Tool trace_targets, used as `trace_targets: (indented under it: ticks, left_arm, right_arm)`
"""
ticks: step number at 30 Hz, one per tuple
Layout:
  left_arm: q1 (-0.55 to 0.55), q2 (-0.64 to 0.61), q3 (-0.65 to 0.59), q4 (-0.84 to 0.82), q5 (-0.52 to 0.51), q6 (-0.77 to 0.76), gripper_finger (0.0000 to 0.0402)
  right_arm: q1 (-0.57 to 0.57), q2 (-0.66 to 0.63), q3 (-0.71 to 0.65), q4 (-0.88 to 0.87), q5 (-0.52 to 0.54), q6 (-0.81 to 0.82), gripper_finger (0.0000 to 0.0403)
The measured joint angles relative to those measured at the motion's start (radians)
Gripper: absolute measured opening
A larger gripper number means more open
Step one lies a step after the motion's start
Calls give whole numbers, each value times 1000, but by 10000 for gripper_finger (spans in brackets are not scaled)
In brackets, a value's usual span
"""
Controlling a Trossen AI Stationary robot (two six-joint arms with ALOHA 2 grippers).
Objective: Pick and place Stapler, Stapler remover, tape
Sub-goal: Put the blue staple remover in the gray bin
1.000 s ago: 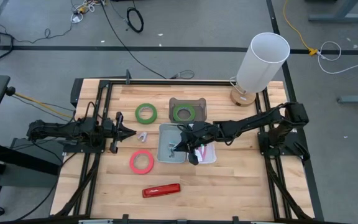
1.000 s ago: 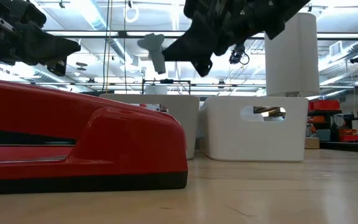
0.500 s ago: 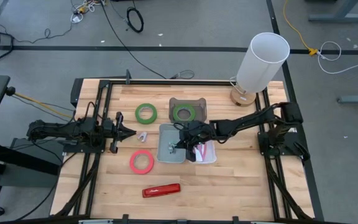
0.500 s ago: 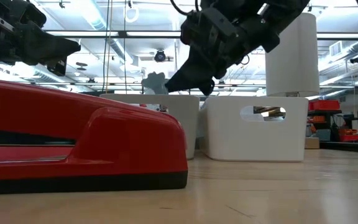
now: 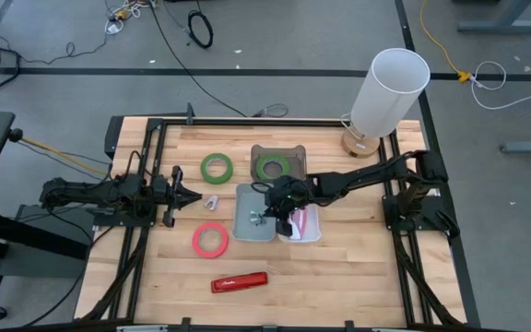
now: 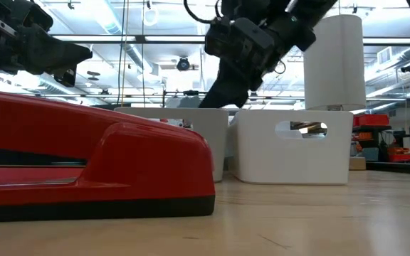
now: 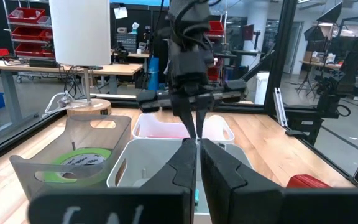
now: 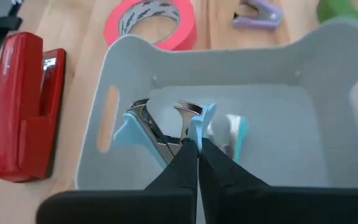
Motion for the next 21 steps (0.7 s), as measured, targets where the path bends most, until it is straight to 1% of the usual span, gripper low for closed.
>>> trace_targets:
  ticks: [2, 13, 21]
  left_arm:
    - [0, 0, 0, 0, 0, 0, 28]
    - [0, 0, 0, 0, 0, 0, 28]
    - [0, 0, 0, 0, 0, 0, 28]
  right_arm:
    - [-9, 0, 38, -32, 0, -25, 1]
    - [-31, -1, 242, -223, 0, -35, 1]
    - [-31, 0, 267, -272, 0, -9, 1]
